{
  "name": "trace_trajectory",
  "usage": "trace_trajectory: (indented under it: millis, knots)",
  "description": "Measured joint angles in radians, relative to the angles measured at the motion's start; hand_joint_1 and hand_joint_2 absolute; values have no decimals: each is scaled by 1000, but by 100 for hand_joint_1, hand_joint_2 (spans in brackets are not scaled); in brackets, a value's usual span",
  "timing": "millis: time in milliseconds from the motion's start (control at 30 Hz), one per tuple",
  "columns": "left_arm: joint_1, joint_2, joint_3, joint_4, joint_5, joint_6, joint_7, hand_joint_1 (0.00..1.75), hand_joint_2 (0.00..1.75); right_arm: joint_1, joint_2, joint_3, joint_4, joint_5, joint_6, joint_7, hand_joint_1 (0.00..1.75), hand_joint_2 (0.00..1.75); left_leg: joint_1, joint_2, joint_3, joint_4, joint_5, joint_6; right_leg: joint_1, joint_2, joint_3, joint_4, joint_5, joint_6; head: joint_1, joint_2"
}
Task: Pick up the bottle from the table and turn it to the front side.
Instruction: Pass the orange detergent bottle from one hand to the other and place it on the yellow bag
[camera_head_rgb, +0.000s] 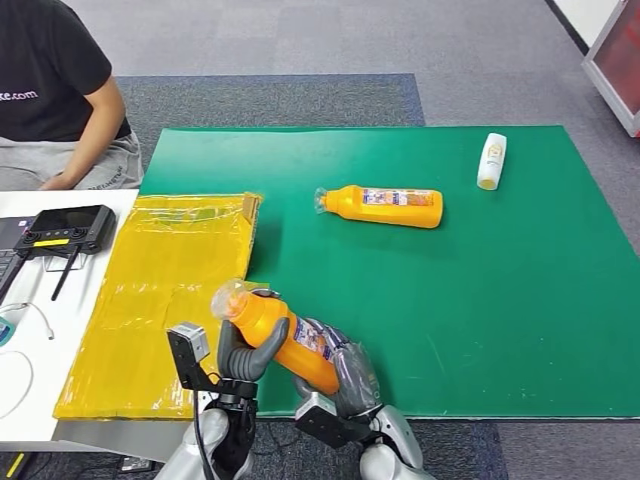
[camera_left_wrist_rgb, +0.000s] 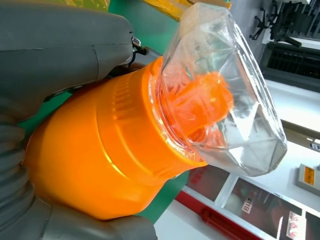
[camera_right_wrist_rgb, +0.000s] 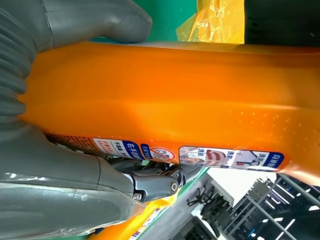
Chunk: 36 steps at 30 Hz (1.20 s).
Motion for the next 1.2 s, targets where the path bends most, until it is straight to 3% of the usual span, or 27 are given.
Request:
trace_trajectory:
  millis: [33,67,133,467,600,733,1067,1200]
  knots:
    - [0,0,0,-1,2,1,0,175,175,1,0,0,-2,-4,3,0,34,175,0,0,0,0,0,0,0,0,0,0,0,0,0,0]
    - [0,0,0,-3,4,3,0,175,175,2,0,0,-5,-9,6,0,17,175,0,0,0,0,0,0,0,0,0,0,0,0,0,0]
    - [2,0,2,-11,7,16,1,175,175,4,0,1,-13,-15,10,-6,1,175,0,0,0,0,0,0,0,0,0,0,0,0,0,0]
    - [21,0,35,-76,-19,115,2,175,175,-22,9,12,-52,-22,-22,-44,0,175,0,0,1,0,1,0,0,0,1,0,1,0,0,0]
    - [28,0,47,-88,-24,129,-11,175,175,-30,11,22,-51,-22,-23,-47,0,0,0,0,1,0,1,-1,0,0,1,0,1,0,0,0]
    - [35,0,57,-102,-56,171,-28,175,175,-33,11,27,-46,-25,-32,-53,0,0,0,0,1,0,1,-1,0,0,1,0,1,0,0,0]
    - [7,37,54,-111,-376,477,-72,175,175,-38,11,34,-27,-38,-47,-61,0,0,0,0,1,0,2,-2,0,0,1,0,2,-1,0,0]
    - [6,61,56,-113,-486,521,-68,175,175,-40,11,35,-19,-40,-47,-65,0,0,0,0,1,0,2,-2,0,0,0,0,2,-1,0,0]
